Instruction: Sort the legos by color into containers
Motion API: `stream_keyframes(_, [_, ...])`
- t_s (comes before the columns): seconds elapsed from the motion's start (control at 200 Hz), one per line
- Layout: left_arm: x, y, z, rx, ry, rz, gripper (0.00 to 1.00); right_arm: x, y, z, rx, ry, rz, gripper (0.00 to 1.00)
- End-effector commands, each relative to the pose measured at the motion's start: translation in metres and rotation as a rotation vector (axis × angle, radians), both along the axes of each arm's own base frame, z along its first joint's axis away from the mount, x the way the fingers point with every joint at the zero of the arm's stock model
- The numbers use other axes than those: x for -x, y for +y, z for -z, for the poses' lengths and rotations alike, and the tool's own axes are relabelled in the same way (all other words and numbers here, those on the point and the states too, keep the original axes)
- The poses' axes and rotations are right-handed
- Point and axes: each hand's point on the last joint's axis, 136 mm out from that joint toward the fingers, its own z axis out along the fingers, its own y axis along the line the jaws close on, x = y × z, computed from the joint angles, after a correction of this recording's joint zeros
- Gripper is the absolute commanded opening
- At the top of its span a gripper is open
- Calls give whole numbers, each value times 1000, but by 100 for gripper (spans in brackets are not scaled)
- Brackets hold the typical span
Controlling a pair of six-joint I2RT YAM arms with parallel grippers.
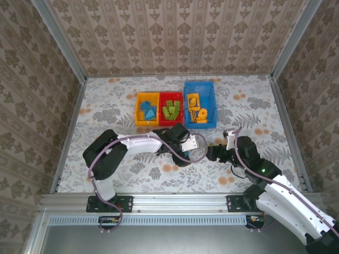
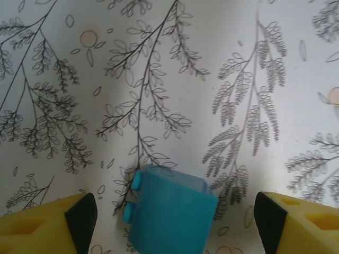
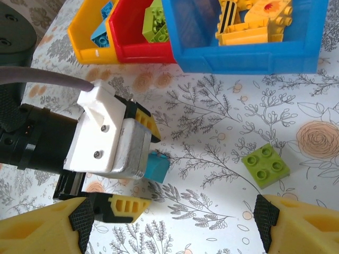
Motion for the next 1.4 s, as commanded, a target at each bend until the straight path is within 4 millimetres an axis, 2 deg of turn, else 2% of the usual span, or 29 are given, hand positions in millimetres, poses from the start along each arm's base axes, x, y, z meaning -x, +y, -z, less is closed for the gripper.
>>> stream_keyframes(0.0, [-4, -5, 4, -15, -13, -1, 75, 4, 3, -2, -6, 19, -31, 83])
stream_keyframes(0.22, [0, -3, 10, -33, 19, -7, 57, 3, 1, 0, -8, 25, -25, 83])
stream_keyframes(0.365, [1, -6, 12, -40, 44, -11, 37, 2, 1, -1, -20, 27, -17, 82])
stream_keyframes(0.505, [-3, -6, 7, -28, 34, -43, 29, 3, 1, -2, -27, 26, -18, 82])
stream_keyframes(0.71, [-17, 0, -29, 49, -1, -137, 28, 3, 2, -4, -28, 22, -20, 82])
stream_keyframes(0.86, [-30, 12, -59, 97, -18, -229, 27, -1, 6, -5, -33, 17, -33, 82])
stream_keyframes(0.995, [-58, 42, -92, 134, -37, -389, 28, -7, 16, -12, -37, 2, -76, 81])
stream_keyframes(1.185, [-112, 107, -135, 195, -50, -666, 28, -21, 44, -28, -19, -39, -199, 79])
stream_keyframes(1.31, [-146, 146, -141, 177, -32, -829, 28, -34, 67, -38, 31, -80, -269, 79])
stream_keyframes(1.395, [-166, 157, -141, 167, -13, -897, 28, -44, 82, -41, 31, -90, -291, 79])
